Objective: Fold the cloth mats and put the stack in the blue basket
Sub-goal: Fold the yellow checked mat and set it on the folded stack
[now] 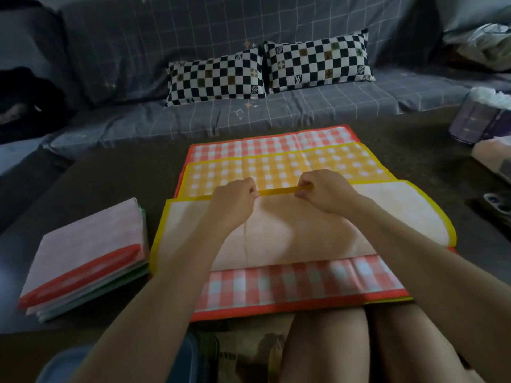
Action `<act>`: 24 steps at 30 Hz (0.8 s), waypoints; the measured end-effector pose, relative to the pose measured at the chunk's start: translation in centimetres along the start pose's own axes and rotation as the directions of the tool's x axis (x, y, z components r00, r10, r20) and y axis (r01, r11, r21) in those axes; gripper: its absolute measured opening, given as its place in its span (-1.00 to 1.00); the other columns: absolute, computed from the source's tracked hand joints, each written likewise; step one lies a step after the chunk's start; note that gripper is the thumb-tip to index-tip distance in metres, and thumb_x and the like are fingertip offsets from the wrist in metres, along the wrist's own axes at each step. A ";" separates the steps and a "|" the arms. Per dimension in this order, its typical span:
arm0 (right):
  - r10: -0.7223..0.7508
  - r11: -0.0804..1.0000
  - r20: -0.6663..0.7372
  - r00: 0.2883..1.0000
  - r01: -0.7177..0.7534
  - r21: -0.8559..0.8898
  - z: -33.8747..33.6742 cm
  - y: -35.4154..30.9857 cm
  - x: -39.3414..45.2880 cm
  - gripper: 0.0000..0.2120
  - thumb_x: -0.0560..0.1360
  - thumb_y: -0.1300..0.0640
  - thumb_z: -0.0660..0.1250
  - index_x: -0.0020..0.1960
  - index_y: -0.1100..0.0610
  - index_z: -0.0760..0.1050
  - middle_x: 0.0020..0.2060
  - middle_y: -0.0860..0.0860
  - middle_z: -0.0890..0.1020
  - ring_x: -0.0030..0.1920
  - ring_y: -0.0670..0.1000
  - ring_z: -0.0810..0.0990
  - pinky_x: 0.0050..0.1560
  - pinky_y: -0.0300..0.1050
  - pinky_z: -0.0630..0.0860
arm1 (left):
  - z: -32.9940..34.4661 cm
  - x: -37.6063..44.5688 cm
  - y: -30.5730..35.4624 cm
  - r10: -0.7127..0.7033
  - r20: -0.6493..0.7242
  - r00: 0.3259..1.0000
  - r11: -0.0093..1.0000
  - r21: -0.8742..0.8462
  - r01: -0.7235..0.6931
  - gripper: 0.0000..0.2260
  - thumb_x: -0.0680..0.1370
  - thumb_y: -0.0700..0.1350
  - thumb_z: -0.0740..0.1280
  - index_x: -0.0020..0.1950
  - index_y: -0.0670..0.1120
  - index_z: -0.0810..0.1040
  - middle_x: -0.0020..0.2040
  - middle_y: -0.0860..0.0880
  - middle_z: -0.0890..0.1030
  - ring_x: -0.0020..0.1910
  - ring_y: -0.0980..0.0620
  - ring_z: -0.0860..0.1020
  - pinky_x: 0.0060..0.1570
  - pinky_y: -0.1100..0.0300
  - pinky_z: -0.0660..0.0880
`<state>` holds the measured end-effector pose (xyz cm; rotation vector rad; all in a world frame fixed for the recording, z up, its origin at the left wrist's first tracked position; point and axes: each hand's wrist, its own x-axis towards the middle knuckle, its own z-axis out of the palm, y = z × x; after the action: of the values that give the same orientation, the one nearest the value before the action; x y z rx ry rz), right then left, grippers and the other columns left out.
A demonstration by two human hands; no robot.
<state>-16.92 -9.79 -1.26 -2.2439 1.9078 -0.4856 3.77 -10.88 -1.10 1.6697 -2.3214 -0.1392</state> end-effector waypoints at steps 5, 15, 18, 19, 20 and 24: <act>0.065 0.997 -0.023 0.998 -0.064 0.032 2.8 1.2 1.5 -0.78 0.51 0.01 0.30 0.07 0.11 0.54 0.07 0.07 0.60 0.13 0.13 0.49 0.10 -0.04 0.33 | 3.6 1.1 -0.9 0.029 -0.100 0.995 0.995 0.103 -0.019 -0.85 0.64 -0.08 0.13 0.08 -0.08 0.45 0.02 -0.03 0.55 0.03 -0.09 0.48 -0.03 0.09 0.26; 0.010 0.999 -0.110 0.994 -0.014 -0.040 4.4 1.1 0.8 -0.76 0.51 -0.01 0.28 0.13 0.05 0.50 0.13 0.01 0.52 0.20 0.10 0.41 0.21 -0.04 0.21 | 4.7 -2.0 1.9 0.031 0.010 0.999 0.998 0.055 -0.032 -0.59 0.59 -0.01 0.05 0.39 -0.06 0.41 0.50 -0.09 0.27 0.48 -0.12 0.20 0.42 -0.13 0.11; 0.002 0.997 -0.099 0.995 -0.010 -0.079 4.5 0.5 0.1 -0.71 0.53 0.01 0.22 0.23 0.01 0.47 0.21 -0.01 0.50 0.26 0.08 0.39 0.28 -0.06 0.16 | 4.7 -3.1 2.5 -0.061 0.233 0.971 0.980 0.197 0.014 -0.50 0.62 0.09 -0.08 0.56 0.00 0.04 0.58 -0.02 -0.13 0.55 -0.04 -0.19 0.47 -0.16 -0.17; -0.014 0.996 -0.088 0.996 0.006 -0.091 4.6 0.1 -0.2 -0.67 0.54 0.01 0.19 0.28 -0.01 0.44 0.27 -0.02 0.48 0.31 0.07 0.36 0.31 -0.06 0.15 | 4.7 -3.1 2.5 -0.067 0.243 0.968 0.979 0.204 0.016 -0.49 0.63 0.09 -0.09 0.57 -0.01 0.02 0.58 -0.01 -0.16 0.54 -0.04 -0.22 0.47 -0.17 -0.20; -0.031 0.995 -0.067 0.997 0.024 -0.099 4.9 -0.3 -0.7 -0.63 0.56 0.00 0.14 0.34 -0.02 0.40 0.34 -0.02 0.44 0.37 0.06 0.32 0.35 -0.06 0.13 | 4.9 -3.1 2.4 -0.067 0.246 0.967 0.980 0.201 0.016 -0.49 0.63 0.09 -0.09 0.57 -0.01 0.00 0.58 -0.01 -0.18 0.54 -0.04 -0.23 0.47 -0.18 -0.21; -0.038 0.991 0.056 0.998 0.045 -0.123 6.1 -1.2 -3.4 -0.29 0.41 -0.21 -0.31 0.49 -0.08 0.14 0.51 -0.11 0.15 0.51 -0.02 0.06 0.47 -0.02 -0.04 | 5.4 -3.1 2.6 -0.083 0.215 0.973 0.988 0.142 0.053 -0.51 0.63 0.11 -0.11 0.56 0.13 -0.11 0.58 0.04 -0.18 0.54 0.00 -0.23 0.45 -0.19 -0.23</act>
<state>-14.21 -6.79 -7.08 -2.3515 1.9180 -0.3171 0.80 -7.61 -6.14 1.8885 -2.4836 -0.1948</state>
